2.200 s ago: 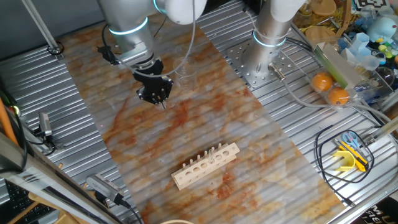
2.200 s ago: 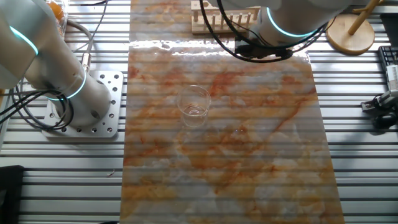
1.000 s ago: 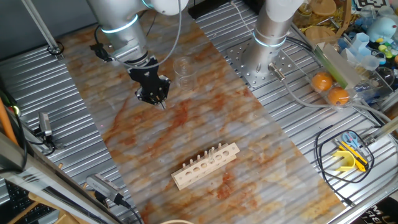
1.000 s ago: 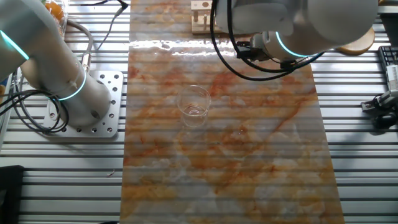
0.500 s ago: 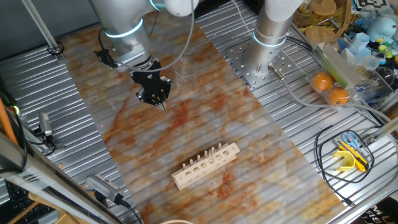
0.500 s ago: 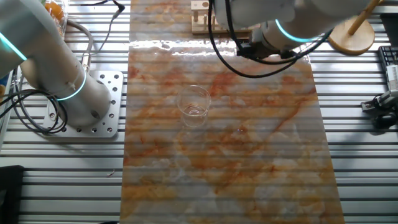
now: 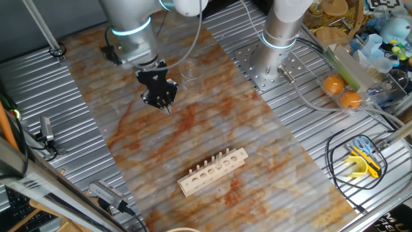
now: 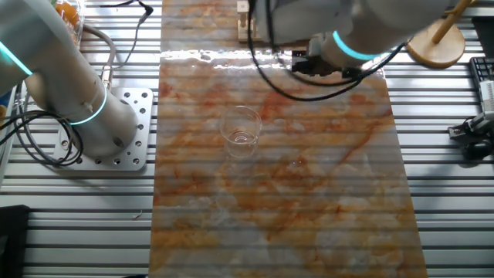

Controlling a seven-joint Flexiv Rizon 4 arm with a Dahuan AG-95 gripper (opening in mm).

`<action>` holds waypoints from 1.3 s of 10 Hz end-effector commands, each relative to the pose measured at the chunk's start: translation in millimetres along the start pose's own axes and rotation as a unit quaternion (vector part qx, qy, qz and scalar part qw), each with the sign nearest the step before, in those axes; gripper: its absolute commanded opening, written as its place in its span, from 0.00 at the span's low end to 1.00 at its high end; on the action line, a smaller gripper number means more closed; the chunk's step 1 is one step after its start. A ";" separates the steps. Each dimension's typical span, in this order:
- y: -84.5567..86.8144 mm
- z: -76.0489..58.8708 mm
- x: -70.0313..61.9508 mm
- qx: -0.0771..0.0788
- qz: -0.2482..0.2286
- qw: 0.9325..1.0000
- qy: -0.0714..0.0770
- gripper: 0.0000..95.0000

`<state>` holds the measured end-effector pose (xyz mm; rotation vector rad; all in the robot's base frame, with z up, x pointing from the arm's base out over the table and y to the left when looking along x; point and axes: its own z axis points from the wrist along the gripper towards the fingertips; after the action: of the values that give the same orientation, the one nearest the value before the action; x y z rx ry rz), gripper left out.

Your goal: Pour out the test tube

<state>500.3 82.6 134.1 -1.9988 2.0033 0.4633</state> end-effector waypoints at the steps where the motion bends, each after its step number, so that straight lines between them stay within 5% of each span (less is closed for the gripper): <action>1: 1.6 -0.9 -0.7 0.011 -0.025 0.999 -0.047 0.00; 2: 1.8 -1.1 -0.6 0.010 -0.033 0.998 -0.057 0.00; 5: 1.1 -4.6 -4.2 0.009 -0.069 0.996 -0.054 0.00; 7: -0.3 -12.3 -12.2 -0.016 -0.099 0.993 -0.069 0.00; 10: 1.2 -25.6 -22.4 -0.045 -0.153 0.985 -0.065 0.00; 11: 1.2 -25.6 -22.6 -0.052 -0.162 0.983 -0.073 0.00; 13: 0.1 -26.2 -24.0 -0.054 -0.166 0.982 -0.066 0.00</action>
<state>501.6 94.0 168.1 -2.2412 1.5551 0.6240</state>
